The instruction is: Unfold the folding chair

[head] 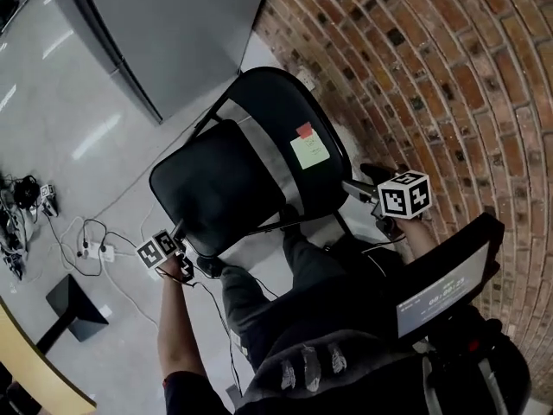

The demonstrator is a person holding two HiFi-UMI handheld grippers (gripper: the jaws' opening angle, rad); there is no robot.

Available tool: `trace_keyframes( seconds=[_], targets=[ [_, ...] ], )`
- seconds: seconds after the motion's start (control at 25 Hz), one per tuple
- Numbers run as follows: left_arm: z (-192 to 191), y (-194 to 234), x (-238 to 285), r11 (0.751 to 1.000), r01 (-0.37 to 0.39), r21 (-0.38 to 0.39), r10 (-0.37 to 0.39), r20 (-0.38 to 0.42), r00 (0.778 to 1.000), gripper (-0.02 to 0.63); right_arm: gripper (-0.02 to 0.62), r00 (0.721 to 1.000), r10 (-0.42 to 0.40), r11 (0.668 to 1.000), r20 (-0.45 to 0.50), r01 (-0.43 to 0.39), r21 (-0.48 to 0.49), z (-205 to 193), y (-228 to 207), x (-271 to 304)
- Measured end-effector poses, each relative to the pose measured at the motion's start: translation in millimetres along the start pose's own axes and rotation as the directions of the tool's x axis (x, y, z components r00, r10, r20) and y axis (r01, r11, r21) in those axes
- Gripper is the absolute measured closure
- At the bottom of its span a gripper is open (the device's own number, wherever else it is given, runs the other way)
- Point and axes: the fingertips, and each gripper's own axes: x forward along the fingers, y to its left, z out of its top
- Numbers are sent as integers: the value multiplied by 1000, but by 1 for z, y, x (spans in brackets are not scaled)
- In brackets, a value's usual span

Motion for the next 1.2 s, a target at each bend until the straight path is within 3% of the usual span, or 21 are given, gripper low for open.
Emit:
trace_keyframes(
  seconds=[0.12,0.24,0.32,0.36,0.52,0.68,0.92,1.08,1.2],
  targets=[
    [55,-24,-53,995,-29,99,18,111,994,273,275,992,4,1000,129,-5,9,41,5,-15],
    [96,-57,-101,982,-79,173,42,209,977,422,296,971,45,999,235,-48,5,82,13,-30],
    [119,-79,-130,977,-95,189,42,264,963,571,333,950,81,996,302,-85,0,103,20,-37],
    [130,-88,-144,977,-92,190,34,290,956,601,363,937,98,995,336,-104,-1,113,24,-39],
    [151,-131,-181,990,-22,141,-30,355,934,603,592,906,76,997,417,-74,-22,142,27,-44],
    [154,-183,-204,992,45,122,-92,410,908,603,594,895,141,990,422,-118,-81,162,40,-45],
    [152,-263,-230,969,79,234,-177,436,883,603,594,879,260,961,400,-194,-197,181,69,-57],
    [161,-303,-258,917,-16,398,-186,463,867,603,594,855,361,919,372,-259,-296,192,90,-69],
    [161,-327,-285,862,-100,497,-198,511,837,603,592,834,419,891,360,-300,-342,197,103,-78]
  ],
)
